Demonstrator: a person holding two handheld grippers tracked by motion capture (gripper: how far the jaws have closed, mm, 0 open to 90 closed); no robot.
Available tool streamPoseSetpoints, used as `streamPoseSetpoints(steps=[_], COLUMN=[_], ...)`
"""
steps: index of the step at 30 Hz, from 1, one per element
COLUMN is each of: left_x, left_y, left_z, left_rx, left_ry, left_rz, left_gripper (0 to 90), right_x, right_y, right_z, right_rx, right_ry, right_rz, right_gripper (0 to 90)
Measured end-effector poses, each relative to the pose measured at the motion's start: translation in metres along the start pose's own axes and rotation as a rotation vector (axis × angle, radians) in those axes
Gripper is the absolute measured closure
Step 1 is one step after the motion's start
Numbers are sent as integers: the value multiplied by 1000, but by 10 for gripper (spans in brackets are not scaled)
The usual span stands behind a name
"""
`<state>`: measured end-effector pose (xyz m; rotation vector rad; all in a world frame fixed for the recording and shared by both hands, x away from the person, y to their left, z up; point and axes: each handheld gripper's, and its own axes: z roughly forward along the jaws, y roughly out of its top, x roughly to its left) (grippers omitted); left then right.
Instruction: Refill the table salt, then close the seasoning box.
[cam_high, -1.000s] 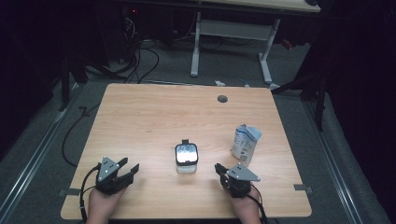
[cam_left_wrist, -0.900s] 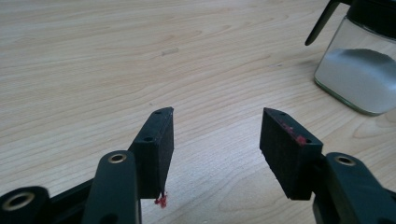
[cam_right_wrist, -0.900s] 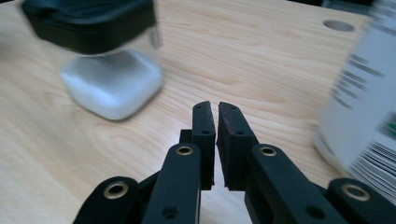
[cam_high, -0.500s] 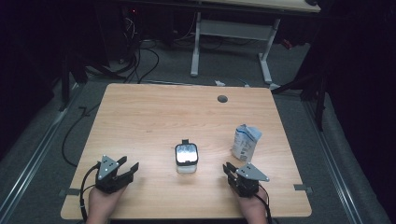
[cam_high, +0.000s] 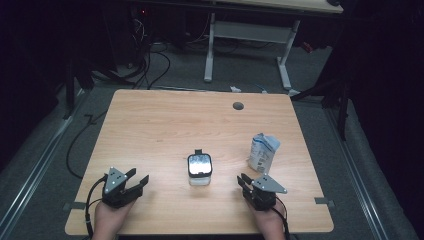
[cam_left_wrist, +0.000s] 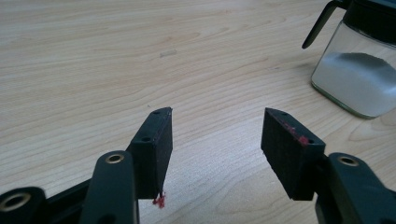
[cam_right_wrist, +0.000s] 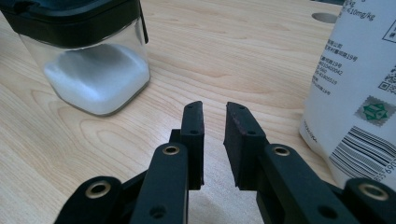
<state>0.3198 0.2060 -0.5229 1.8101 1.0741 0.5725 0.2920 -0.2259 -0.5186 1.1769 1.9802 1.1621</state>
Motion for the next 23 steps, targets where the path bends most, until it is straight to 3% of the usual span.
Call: streamPoseSetpoints(steps=[13,23], left_x=[-6,-3], left_y=[2,1], left_z=[3,2], left_rx=[5,0], left_ry=[-6,-9], left_rz=[10,0], left_gripper=[436,435], right_x=[1,1], right_y=[-2,-1], right_z=[0,-2], right_rx=[3,-1], right_ry=[12,7], right_rz=[1,2], right_gripper=[778,776])
